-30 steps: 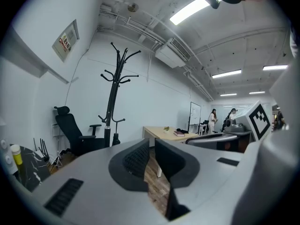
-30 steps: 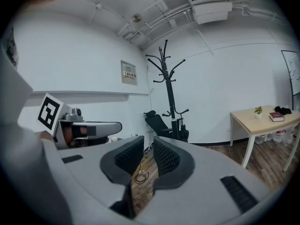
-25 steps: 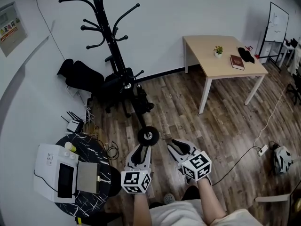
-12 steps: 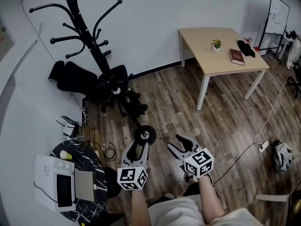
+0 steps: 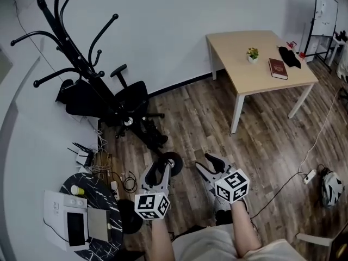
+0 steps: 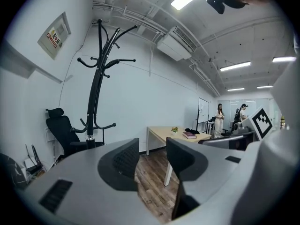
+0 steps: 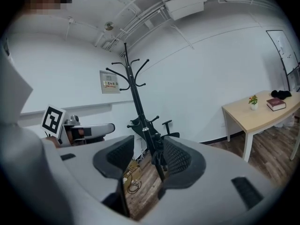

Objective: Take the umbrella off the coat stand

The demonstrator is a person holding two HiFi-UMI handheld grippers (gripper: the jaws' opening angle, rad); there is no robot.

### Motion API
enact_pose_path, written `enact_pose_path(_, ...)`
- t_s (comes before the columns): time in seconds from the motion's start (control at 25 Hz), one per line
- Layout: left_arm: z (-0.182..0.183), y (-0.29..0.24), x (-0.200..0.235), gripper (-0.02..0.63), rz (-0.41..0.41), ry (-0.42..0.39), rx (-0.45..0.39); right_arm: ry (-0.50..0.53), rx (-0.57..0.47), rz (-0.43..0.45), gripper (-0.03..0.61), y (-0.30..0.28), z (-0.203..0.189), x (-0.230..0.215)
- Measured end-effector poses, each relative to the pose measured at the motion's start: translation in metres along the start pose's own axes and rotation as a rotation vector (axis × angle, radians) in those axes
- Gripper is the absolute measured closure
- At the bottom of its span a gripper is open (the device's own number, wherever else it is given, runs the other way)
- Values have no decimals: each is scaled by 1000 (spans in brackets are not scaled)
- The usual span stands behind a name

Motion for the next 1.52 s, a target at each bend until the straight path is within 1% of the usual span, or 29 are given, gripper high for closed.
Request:
enact_pose_path(0.2, 1, -40, -12, 428, 50, -5, 25, -1, 16, 50, 371, -13, 16, -48)
enact_pose_path(0.36, -3, -55, -18, 428, 127, 10, 38, -18, 40, 101, 371, -24, 19, -77)
enact_pose_path(0.48, -10, -59, -16, 428, 185, 32, 46, -12, 83, 137, 371, -35, 13, -90)
enact_pose_path(0.6, -18, -62, -12, 428, 221, 29, 81, -25, 110, 174, 367, -45, 6, -100)
enact_pose_path(0.72, -27, -67, -5, 428, 272, 29, 101, -5, 129, 236, 343, -54, 4, -104)
enact_pose_path(0.8, -35, -67, 3, 430, 302, 38, 119, 15, 140, 262, 333, -58, 4, -104)
enact_pose_path(0.92, -42, -72, 13, 430, 319, 59, 132, 9, 143, 271, 334, -66, 4, -111)
enact_pose_path(1.08, -40, -86, 31, 430, 327, 80, 110, 22, 173, 281, 337, -91, 5, -120)
enact_pose_path(1.16, -42, -96, 43, 430, 328, 105, 95, 36, 185, 283, 337, -105, 10, -122)
enact_pose_path(1.32, -51, -118, 79, 431, 361, 159, 89, 78, 206, 301, 337, -139, 19, -123)
enact_pose_path(1.4, -49, -130, 99, 431, 374, 166, 88, 97, 217, 313, 336, -162, 24, -125)
enact_pose_path(1.52, -41, -147, 125, 431, 379, 163, 84, 99, 221, 313, 336, -198, 35, -130)
Point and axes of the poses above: the fingertips, and each gripper's own axes: y backward along the fingers, x to its left, z out of its top, the point moved 5 cm from there along y, backward along the fingers, and after that the axes turned 1 degree about -y, right-handed, at the moved point
